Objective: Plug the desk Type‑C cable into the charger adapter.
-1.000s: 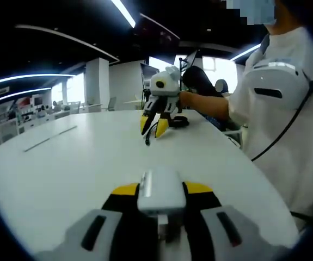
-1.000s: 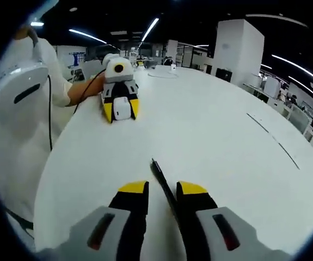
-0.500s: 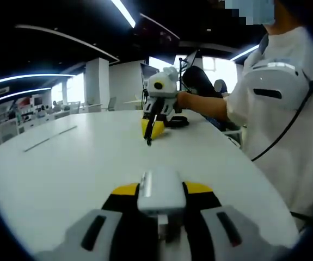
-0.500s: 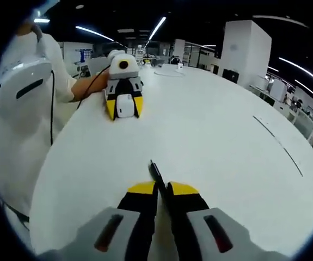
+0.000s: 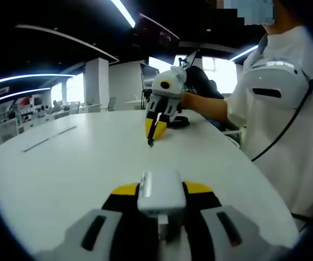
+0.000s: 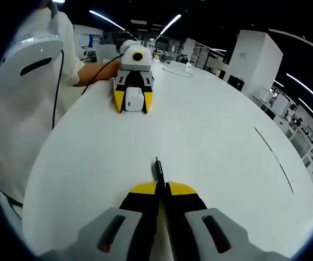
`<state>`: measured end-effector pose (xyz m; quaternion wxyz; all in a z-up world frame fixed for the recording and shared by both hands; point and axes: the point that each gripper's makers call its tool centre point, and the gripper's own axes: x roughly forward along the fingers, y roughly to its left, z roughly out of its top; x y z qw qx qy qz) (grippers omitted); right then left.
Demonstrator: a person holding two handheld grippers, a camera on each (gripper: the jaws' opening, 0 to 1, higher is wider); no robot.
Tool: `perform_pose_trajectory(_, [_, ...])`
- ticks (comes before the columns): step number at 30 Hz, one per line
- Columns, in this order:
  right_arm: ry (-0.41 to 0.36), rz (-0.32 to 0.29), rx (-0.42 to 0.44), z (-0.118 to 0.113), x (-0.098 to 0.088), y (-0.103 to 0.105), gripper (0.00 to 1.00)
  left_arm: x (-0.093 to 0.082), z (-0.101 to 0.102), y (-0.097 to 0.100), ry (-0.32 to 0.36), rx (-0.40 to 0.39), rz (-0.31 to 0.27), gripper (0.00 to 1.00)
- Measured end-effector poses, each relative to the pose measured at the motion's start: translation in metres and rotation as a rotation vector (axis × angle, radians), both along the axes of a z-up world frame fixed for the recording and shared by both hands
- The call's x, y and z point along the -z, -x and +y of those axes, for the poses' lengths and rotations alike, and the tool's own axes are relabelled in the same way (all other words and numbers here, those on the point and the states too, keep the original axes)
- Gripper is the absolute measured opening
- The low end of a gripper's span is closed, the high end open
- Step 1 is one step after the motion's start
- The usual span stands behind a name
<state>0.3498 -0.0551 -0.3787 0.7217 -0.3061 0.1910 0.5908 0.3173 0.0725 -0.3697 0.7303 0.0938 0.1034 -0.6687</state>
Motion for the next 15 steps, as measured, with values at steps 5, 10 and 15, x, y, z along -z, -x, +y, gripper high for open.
perform_pose_trajectory(5, [-0.007,-0.004,0.008,0.000,-0.001,0.001,0.04,0.000,0.000,0.000,0.000,0.003,-0.002,0.30])
perform_pose_trajectory(10, [-0.044,-0.023,0.016,0.005,-0.012,0.002,0.04,0.000,0.000,0.000,0.000,0.009,0.000,0.30])
perform_pose_trajectory(15, [-0.062,-0.029,0.007,0.013,-0.018,0.005,0.04,0.000,0.000,0.000,0.001,0.011,0.001,0.30])
